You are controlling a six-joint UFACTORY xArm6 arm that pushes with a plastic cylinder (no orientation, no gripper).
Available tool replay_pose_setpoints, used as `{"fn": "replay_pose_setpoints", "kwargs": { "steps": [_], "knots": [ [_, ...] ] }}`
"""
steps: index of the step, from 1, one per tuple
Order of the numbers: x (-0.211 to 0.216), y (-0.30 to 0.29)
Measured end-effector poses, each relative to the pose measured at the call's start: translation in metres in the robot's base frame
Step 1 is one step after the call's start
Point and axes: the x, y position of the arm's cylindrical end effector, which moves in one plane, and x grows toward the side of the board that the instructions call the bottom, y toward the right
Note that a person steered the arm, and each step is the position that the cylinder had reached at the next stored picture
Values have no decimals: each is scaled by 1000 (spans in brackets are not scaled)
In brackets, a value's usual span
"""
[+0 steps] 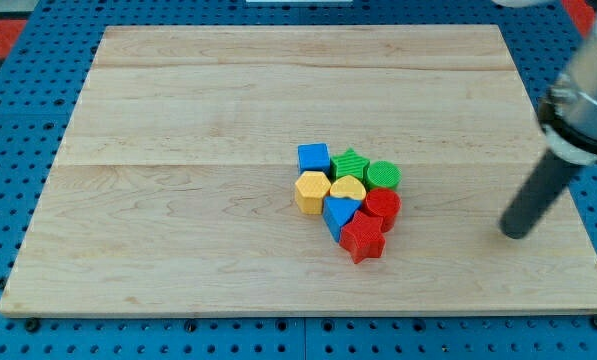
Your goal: Separate the green star from the group of blocks
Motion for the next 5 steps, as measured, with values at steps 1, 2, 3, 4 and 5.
{"fn": "replay_pose_setpoints", "kwargs": {
  "steps": [1,2,3,4,5],
  "knots": [
    [-20,-82],
    [-62,-128],
    [-102,-171],
    [-139,-210],
    [-171,-242]
  ]
}}
